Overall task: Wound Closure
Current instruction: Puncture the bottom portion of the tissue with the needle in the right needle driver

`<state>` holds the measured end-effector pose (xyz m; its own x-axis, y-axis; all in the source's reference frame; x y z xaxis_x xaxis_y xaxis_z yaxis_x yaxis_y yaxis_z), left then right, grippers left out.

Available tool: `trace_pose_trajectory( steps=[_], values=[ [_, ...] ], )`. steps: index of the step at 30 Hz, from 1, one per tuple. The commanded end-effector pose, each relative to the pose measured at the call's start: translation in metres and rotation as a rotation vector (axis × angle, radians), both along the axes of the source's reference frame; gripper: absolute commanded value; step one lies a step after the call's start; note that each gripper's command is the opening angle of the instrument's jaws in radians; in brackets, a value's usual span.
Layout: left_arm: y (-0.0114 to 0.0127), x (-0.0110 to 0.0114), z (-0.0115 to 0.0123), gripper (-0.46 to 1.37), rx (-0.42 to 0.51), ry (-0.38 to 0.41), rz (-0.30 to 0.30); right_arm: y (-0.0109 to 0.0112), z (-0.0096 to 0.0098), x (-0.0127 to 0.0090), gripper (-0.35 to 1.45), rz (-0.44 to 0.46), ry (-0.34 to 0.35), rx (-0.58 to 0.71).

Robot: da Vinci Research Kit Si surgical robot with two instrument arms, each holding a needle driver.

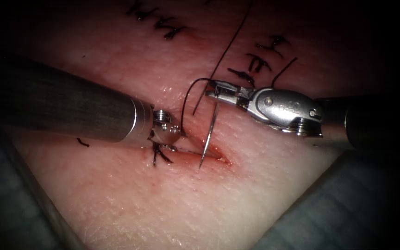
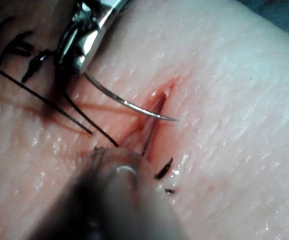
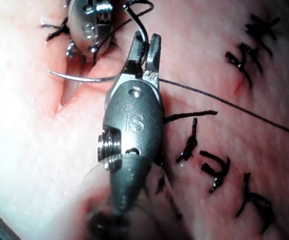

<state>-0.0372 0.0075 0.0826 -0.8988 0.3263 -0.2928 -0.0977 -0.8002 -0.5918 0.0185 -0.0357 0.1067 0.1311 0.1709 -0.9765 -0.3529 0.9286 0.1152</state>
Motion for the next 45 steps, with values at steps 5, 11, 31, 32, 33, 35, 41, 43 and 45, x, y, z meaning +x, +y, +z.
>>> trace_pose_trajectory(
  steps=[5, 11, 31, 32, 33, 35, 41, 43, 45],
  values=[
    [0.0, 0.0, 0.0, 0.71, 0.0, -0.003, -0.001, 0.0003, -0.0001, 0.0007, -0.35, -0.001, -0.031, -0.107],
    [0.0, -0.0001, -0.0001, 0.82, 0.0, -0.005, -0.004, -0.0002, 0.0002, 0.0015, -0.35, -0.029, -0.046, -0.191],
    [0.0006, -0.0002, -0.0011, 0.99, 0.001, -0.019, -0.028, -0.0039, 0.0038, 0.004, -0.35, -0.1, -0.086, -0.397],
    [0.0006, -0.0002, -0.0012, 0.98, 0.0, -0.021, -0.03, -0.0044, 0.0041, 0.0041, -0.35, -0.101, -0.088, -0.402],
    [0.0007, -0.0002, -0.0013, 0.98, 0.002, -0.023, -0.038, -0.0049, 0.0044, 0.0042, -0.35, -0.107, -0.092, -0.405],
    [0.0008, -0.0002, -0.0014, 0.95, 0.005, -0.022, -0.044, -0.0055, 0.0047, 0.0043, -0.35, -0.113, -0.096, -0.408],
    [0.0007, -0.0001, -0.0019, 0.8, 0.01, -0.02, -0.056, -0.0062, 0.0051, 0.0043, -0.35, -0.108, -0.115, -0.41],
    [0.0005, -0.0002, -0.0022, 0.76, 0.011, -0.021, -0.065, -0.0058, 0.0048, 0.0042, -0.35, -0.101, -0.12, -0.406],
    [0.0003, -0.0002, -0.0027, 0.69, 0.014, -0.022, -0.081, -0.0054, 0.0046, 0.0042, -0.35, -0.095, -0.126, -0.401]
  ],
)
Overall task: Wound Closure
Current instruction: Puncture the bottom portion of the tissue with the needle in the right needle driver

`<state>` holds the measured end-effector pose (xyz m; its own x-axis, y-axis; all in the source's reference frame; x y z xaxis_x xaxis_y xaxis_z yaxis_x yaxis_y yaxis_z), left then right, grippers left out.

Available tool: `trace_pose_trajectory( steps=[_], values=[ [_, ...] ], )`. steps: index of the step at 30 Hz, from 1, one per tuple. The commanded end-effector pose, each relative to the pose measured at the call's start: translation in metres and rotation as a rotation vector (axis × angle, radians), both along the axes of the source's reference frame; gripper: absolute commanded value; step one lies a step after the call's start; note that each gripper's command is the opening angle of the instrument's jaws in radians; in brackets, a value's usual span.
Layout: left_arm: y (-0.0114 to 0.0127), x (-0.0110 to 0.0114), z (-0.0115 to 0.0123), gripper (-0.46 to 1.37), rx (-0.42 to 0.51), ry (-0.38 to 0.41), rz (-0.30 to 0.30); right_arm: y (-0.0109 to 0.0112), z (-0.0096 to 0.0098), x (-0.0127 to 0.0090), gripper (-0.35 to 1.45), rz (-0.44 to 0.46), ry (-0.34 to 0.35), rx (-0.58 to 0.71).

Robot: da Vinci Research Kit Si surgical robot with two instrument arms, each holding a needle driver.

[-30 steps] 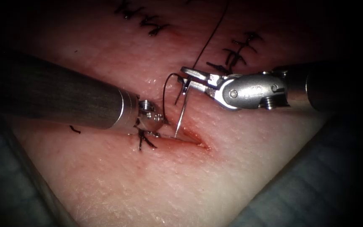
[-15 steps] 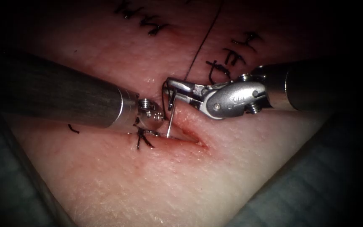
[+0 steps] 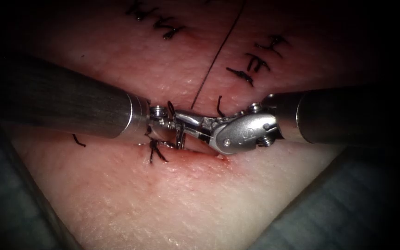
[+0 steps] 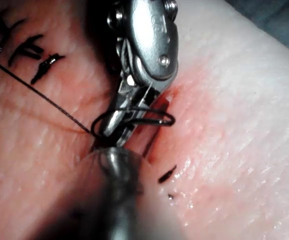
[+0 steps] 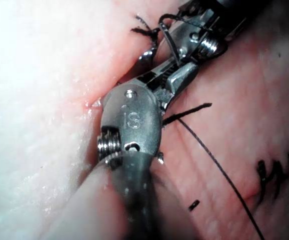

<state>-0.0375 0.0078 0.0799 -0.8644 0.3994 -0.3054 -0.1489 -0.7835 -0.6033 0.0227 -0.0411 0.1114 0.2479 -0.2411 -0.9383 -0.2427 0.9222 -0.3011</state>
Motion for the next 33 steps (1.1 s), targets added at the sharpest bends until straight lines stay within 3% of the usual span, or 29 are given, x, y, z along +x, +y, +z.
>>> trace_pose_trajectory(
  steps=[1, 5, 8, 9, 12, 18, 22, 24, 25, 28, 33],
  values=[
    [-0.0001, 0.0, -0.0003, 0.66, 0.003, -0.006, -0.012, 0.0001, -0.0001, 0.0, -0.35, 0.015, 0.0, 0.001],
    [-0.0002, 0.0003, -0.0016, 0.56, 0.003, -0.017, -0.021, 0.0003, 0.0, 0.0, -0.35, 0.022, -0.005, 0.002],
    [-0.0001, 0.0009, -0.0035, 0.34, 0.0, -0.039, -0.039, 0.0004, 0.0001, -0.0001, -0.35, 0.023, -0.005, 0.001],
    [0.0, 0.0011, -0.0039, 0.39, 0.0, -0.045, -0.044, 0.0004, 0.0001, -0.0001, -0.35, 0.022, -0.005, 0.002],
    [0.0004, 0.0019, -0.0057, 0.77, 0.001, -0.068, -0.069, 0.0004, 0.0002, -0.0002, -0.35, 0.026, -0.008, 0.002],
    [0.0006, 0.0026, -0.0078, 0.68, -0.022, -0.093, -0.102, 0.0009, 0.0003, -0.0001, -0.35, 0.033, -0.012, 0.004],
    [-0.0003, 0.0024, -0.0083, 0.27, -0.043, -0.085, -0.115, 0.0012, 0.0004, -0.0001, -0.35, 0.043, -0.02, 0.005],
    [-0.0006, 0.0023, -0.0083, 0.19, -0.046, -0.084, -0.115, 0.0012, 0.0005, -0.0002, -0.35, 0.046, -0.022, 0.005],
    [-0.0011, 0.002, -0.0081, -0.01, -0.05, -0.083, -0.116, 0.0013, 0.0006, -0.0004, -0.35, 0.053, -0.03, 0.0],
    [-0.0014, 0.0015, -0.008, -0.24, -0.055, -0.082, -0.12, 0.0015, 0.0006, -0.0006, -0.35, 0.065, -0.033, 0.013],
    [-0.0014, 0.0006, -0.0079, -0.35, -0.066, -0.087, -0.122, 0.002, 0.0004, -0.0012, -0.35, 0.082, -0.039, 0.029]
  ],
)
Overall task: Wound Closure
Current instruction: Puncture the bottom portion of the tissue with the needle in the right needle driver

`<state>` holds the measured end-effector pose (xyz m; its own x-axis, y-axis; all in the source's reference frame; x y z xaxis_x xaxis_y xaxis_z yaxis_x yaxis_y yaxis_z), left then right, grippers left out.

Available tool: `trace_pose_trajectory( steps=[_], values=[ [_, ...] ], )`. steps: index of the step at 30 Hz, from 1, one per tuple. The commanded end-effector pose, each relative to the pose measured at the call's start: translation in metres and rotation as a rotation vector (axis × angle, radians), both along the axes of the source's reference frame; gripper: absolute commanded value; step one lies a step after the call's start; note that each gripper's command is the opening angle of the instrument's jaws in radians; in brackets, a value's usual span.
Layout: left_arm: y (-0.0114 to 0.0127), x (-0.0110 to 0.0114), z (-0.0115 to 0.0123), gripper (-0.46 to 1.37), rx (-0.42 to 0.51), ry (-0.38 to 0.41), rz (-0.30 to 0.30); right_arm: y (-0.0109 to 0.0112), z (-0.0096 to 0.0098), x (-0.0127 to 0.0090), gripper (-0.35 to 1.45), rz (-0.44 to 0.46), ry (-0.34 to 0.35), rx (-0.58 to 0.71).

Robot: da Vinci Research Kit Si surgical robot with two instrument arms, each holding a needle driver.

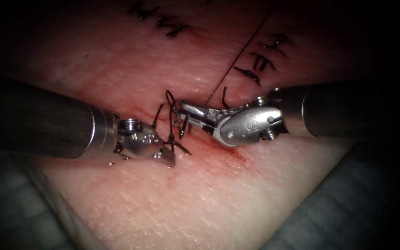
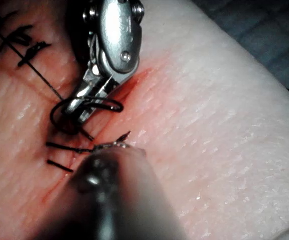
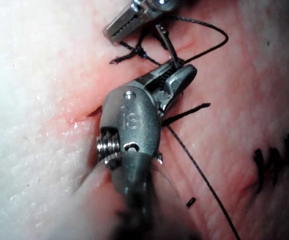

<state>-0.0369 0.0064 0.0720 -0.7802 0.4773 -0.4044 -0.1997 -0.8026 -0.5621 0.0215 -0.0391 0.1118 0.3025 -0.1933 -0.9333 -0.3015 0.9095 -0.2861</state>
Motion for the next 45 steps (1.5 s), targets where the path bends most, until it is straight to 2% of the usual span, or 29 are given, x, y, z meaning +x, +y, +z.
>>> trace_pose_trajectory(
  steps=[1, 12, 21, 27, 37, 41, 45],
  values=[
    [0.0, -0.0003, -0.0001, -0.35, 0.004, -0.004, 0.002, 0.0001, -0.0002, -0.0003, -0.35, 0.006, 0.001, 0.003],
    [-0.0003, -0.0008, -0.001, -0.35, -0.012, -0.015, 0.002, 0.0013, -0.0011, -0.003, -0.35, 0.052, -0.024, 0.028],
    [-0.0014, -0.0007, 0.0003, -0.35, -0.026, -0.015, 0.002, 0.0016, -0.0012, -0.0029, -0.35, 0.068, -0.008, 0.054],
    [-0.0019, -0.0007, 0.0013, -0.35, -0.034, -0.012, 0.006, 0.0016, -0.0026, -0.0028, -0.35, 0.061, 0.035, 0.05],
    [-0.002, -0.0004, 0.0014, -0.35, -0.035, -0.012, 0.008, 0.0022, -0.0027, -0.0028, -0.35, 0.086, 0.021, 0.048],
    [-0.002, -0.0004, 0.0016, -0.35, -0.035, -0.013, 0.009, 0.0028, -0.0026, -0.0029, -0.35, 0.11, 0.035, 0.118],
    [-0.0022, -0.0002, 0.0016, -0.35, -0.037, -0.013, 0.009, 0.0031, -0.0021, -0.0029, -0.35, 0.152, 0.043, 0.276]
  ],
)
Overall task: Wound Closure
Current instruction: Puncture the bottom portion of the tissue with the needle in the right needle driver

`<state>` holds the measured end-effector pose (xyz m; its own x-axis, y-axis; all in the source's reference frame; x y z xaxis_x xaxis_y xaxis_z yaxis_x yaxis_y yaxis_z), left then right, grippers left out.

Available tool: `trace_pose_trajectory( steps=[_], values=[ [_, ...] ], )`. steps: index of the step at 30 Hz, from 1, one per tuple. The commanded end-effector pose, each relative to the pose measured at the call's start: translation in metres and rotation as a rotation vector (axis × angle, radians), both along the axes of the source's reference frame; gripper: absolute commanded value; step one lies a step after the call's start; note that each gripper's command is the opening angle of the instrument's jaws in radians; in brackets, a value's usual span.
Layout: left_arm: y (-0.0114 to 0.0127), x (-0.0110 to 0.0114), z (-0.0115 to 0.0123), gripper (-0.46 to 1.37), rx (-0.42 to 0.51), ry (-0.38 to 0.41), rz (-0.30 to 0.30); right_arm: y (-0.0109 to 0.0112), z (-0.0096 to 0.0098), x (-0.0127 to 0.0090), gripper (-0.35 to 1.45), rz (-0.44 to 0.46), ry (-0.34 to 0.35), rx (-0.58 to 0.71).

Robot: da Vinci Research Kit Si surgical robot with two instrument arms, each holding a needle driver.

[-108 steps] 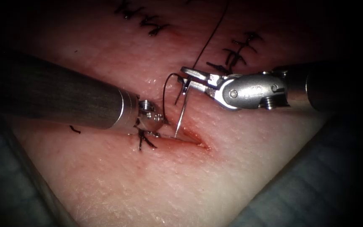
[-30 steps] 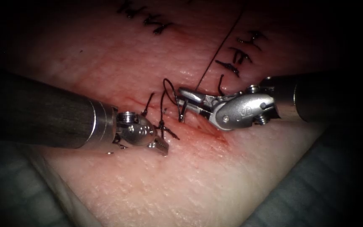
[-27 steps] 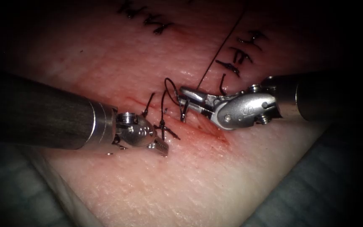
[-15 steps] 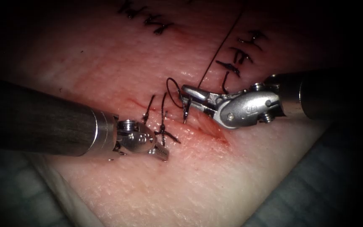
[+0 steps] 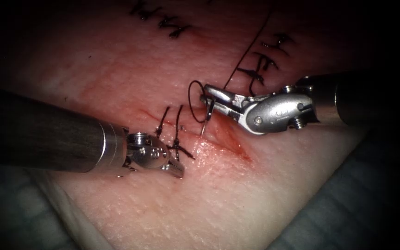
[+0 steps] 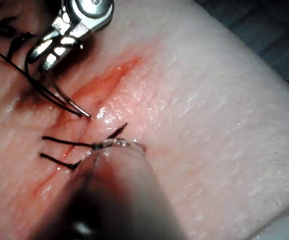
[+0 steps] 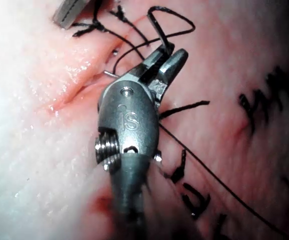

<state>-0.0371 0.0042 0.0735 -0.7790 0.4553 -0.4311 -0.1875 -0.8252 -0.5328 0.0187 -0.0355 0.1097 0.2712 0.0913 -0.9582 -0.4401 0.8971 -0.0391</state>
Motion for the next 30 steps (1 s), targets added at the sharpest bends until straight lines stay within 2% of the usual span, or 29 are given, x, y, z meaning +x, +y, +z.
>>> trace_pose_trajectory(
  steps=[1, 8, 12, 23, 27, 30],
  values=[
    [-0.0001, 0.0, 0.0, -0.35, 0.002, -0.002, 0.002, -0.0005, 0.0002, -0.0001, -0.35, 0.016, 0.008, 0.05],
    [-0.0006, 0.0005, 0.0001, -0.35, 0.002, 0.0, 0.001, 0.0009, 0.0006, -0.0005, -0.35, 0.06, 0.034, 0.153],
    [-0.0006, 0.0007, 0.0001, -0.35, 0.002, -0.001, 0.003, 0.0013, 0.001, -0.0002, -0.35, 0.024, 0.047, 0.18],
    [-0.0007, 0.0012, 0.0, -0.35, 0.002, -0.003, 0.006, 0.0009, 0.003, 0.002, -0.35, -0.099, 0.149, 0.33],
    [-0.0007, 0.0015, 0.0, -0.35, 0.006, -0.002, 0.004, 0.0007, 0.0034, 0.0019, -0.35, -0.098, 0.173, 0.412],
    [-0.0007, 0.0015, 0.0001, -0.35, 0.006, -0.003, 0.004, 0.0007, 0.0036, 0.0017, -0.35, -0.059, 0.198, 0.507]
  ],
)
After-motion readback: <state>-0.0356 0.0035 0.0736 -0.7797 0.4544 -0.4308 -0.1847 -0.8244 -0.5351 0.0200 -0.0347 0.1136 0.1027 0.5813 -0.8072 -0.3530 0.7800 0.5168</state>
